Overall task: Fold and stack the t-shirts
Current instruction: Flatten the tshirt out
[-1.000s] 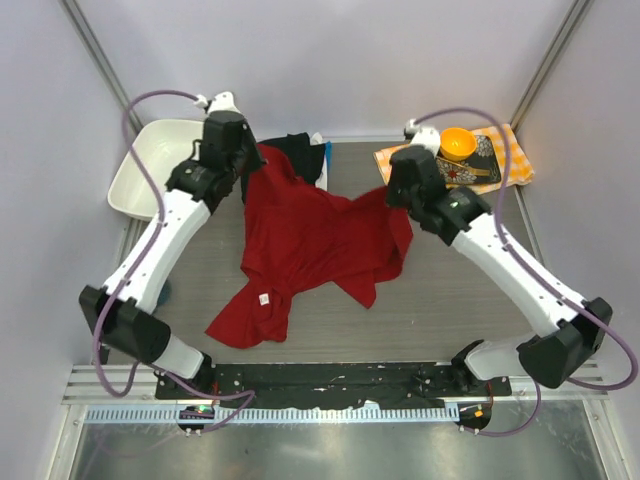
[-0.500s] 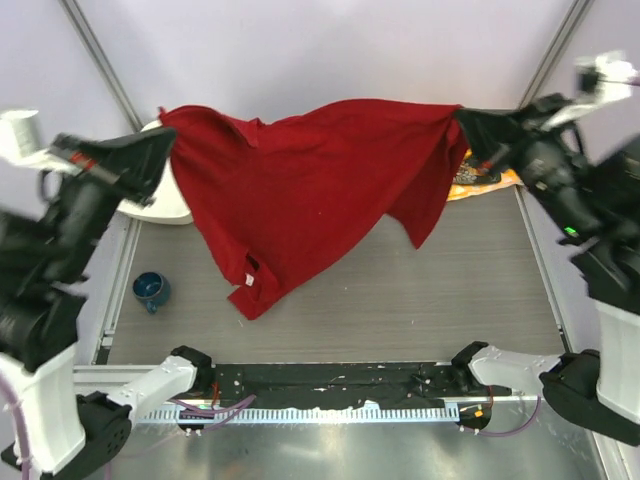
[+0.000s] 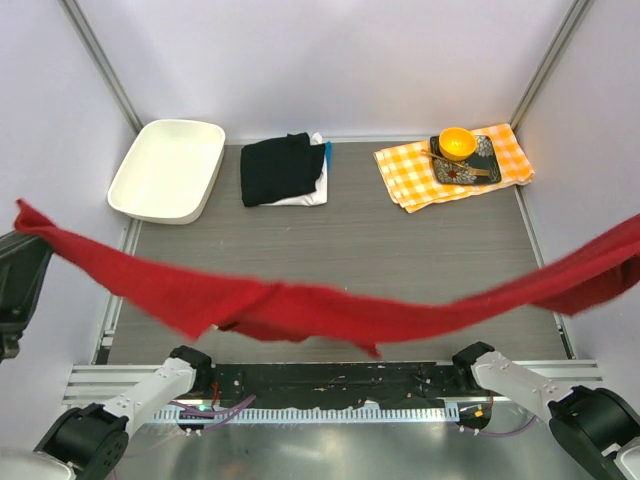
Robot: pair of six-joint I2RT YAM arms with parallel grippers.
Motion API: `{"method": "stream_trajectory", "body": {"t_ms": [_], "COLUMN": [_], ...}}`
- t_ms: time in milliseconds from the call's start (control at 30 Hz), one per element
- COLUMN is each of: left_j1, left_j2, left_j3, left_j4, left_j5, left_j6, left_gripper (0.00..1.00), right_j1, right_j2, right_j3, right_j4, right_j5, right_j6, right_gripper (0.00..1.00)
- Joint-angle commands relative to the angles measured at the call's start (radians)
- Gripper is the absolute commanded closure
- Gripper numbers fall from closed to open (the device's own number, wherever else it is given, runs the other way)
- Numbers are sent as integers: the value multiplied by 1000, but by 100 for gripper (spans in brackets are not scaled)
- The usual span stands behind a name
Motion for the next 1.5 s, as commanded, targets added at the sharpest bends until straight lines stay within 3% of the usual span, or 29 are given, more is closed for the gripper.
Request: {"method": "stream_trajectory", "body": {"t_ms": [0,200,433,667,833,1100,1300,1467], "left_j1": [6,4,6,7,44,145,171,193], "left_j2": [56,70,151,292,449,812,1016,1161], "left_j3": [24,-170,-442,-755,-866,-758,-557,-353], "left_j4": [-2,47,162,321,490,605,587,533], "left_j5": [25,-56,-157,-271,-267,-196,-153,-121], "left_j6": [-23,7,43,101,99,92,92,92], "left_gripper": [100,100,100,100,100,100,100,100], "right_j1": [-45,-59,-57,-57,-112,-234,-278,-301], "right_j2": [63,76,53,82,186,485,725,836], "right_j3": [-48,-220,-647,-1045,-1228,-1196,-1059,-955], "right_j4": [23,20,78,248,415,575,603,626], "right_j5": [-55,116,444,730,808,749,738,725], "right_j6": [61,29,6,18,43,95,97,101], "right_gripper": [99,99,99,99,99,99,99,99]}}
